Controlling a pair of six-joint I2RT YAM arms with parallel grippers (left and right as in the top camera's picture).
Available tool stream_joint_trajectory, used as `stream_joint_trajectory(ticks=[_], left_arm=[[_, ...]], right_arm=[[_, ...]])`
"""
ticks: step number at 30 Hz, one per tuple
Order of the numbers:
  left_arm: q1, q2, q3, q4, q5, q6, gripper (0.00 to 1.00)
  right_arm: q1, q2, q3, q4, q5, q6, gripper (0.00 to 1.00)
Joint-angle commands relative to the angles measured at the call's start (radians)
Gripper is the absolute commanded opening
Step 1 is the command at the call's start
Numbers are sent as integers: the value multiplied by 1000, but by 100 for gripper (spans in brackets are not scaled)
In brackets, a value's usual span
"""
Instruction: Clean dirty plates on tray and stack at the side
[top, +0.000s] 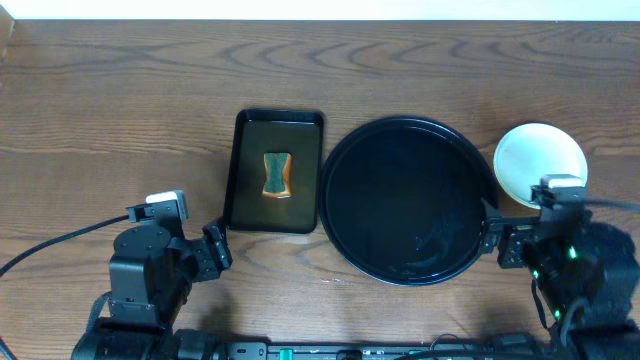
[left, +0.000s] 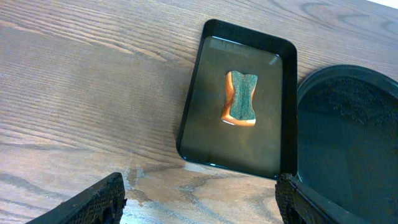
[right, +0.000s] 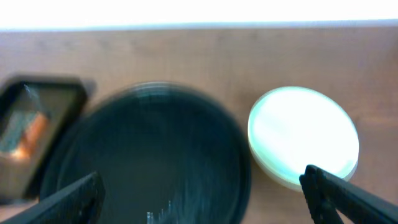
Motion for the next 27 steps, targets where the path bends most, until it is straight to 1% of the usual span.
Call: stream_joint_trajectory(ticks=[1,5,9,14,18,21,27], left_arm=[[3,-1,-14,0,2,16,78],[3,-1,-14,0,2,16,78],[3,-1,-14,0,2,16,78],[3,-1,-14,0,2,16,78],[3,-1,-14,0,2,16,78],[3,-1,-14,0,2,16,78],[3,-1,-14,0,2,16,78]], right_arm=[[-4,-117,-116,124,7,3,99],[-22,-288,-330,375,-29,7,99],[-25,-414,-497,573,-23,6,99],[-30,-511,-670,772,-13,6,99],[-30,-536,-780,918,6,6,99],[-30,-536,-824,949,8,-16,99],[-31,-536,-827,756,-12,-104,99]])
